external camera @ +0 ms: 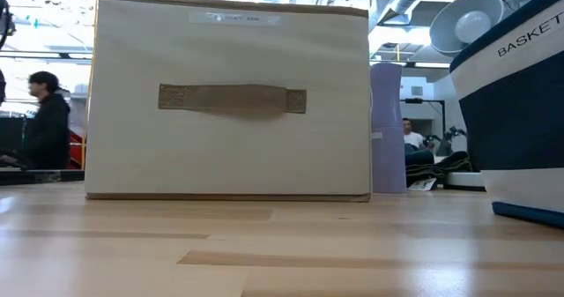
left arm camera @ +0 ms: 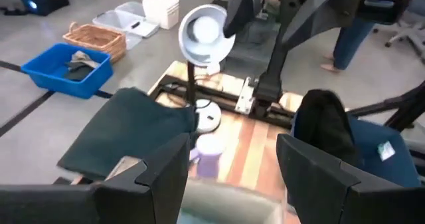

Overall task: Sort clothes
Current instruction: Put the black pants into the blue laundry bin

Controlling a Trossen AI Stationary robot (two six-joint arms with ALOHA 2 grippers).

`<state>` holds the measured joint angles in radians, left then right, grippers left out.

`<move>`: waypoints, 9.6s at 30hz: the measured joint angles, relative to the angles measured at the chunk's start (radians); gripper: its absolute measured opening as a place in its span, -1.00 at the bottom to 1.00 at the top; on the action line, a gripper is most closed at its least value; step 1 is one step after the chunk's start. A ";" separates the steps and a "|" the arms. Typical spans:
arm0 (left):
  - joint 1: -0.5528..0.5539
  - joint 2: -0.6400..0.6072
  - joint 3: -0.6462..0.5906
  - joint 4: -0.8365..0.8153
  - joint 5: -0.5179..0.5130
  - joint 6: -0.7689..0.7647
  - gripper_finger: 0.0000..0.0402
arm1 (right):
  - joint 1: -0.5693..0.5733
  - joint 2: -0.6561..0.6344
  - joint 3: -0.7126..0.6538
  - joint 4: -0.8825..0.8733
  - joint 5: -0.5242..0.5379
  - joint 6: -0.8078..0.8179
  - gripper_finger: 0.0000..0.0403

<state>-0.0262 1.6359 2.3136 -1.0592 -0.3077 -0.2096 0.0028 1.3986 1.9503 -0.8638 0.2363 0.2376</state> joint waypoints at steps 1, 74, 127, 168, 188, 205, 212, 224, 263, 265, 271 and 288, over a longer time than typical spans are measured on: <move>0.020 -0.021 -0.019 -0.005 0.026 0.007 0.09 | -0.016 0.020 0.000 0.028 0.002 0.006 0.26; 0.651 -0.162 -0.834 0.601 0.573 -0.211 0.09 | -0.532 0.602 0.199 0.012 -0.099 0.000 0.26; 0.648 -0.162 -0.834 0.593 0.575 -0.194 0.09 | -0.533 0.601 0.199 0.014 -0.098 0.000 0.26; 0.661 -0.319 -0.832 0.556 0.562 -0.159 0.09 | -0.644 0.811 0.171 0.026 -0.064 0.384 0.26; 0.670 -0.396 -0.833 0.490 0.556 -0.101 0.09 | -0.655 0.897 0.171 -0.115 -0.014 0.471 0.26; 0.670 -0.414 -0.834 0.470 0.556 -0.104 0.09 | -0.651 0.897 0.171 -0.243 -0.021 0.488 0.26; 0.670 -0.413 -0.834 0.467 0.556 -0.106 0.09 | -0.637 0.897 0.172 -0.278 -0.040 0.461 0.26; 0.670 -0.413 -0.834 0.467 0.556 -0.102 0.09 | -0.636 0.897 0.172 -0.307 -0.097 0.416 0.26; 0.670 -0.413 -0.834 0.466 0.588 -0.108 0.09 | -0.603 0.875 0.172 -0.328 -0.119 0.372 0.27; 0.670 -0.413 -0.834 0.466 0.592 -0.100 0.09 | -0.588 0.846 0.172 -0.323 -0.102 0.356 0.27; 0.670 -0.413 -0.834 0.466 0.595 -0.097 0.09 | -0.581 0.792 0.173 -0.333 0.040 0.328 0.27; 0.670 -0.413 -0.834 0.467 0.601 -0.099 0.09 | -0.652 0.895 0.170 -0.392 -0.028 0.372 0.27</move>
<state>0.6437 1.2232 1.4799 -0.5926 0.2938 -0.3084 -0.6493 2.2938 2.1204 -1.2562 0.2081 0.6093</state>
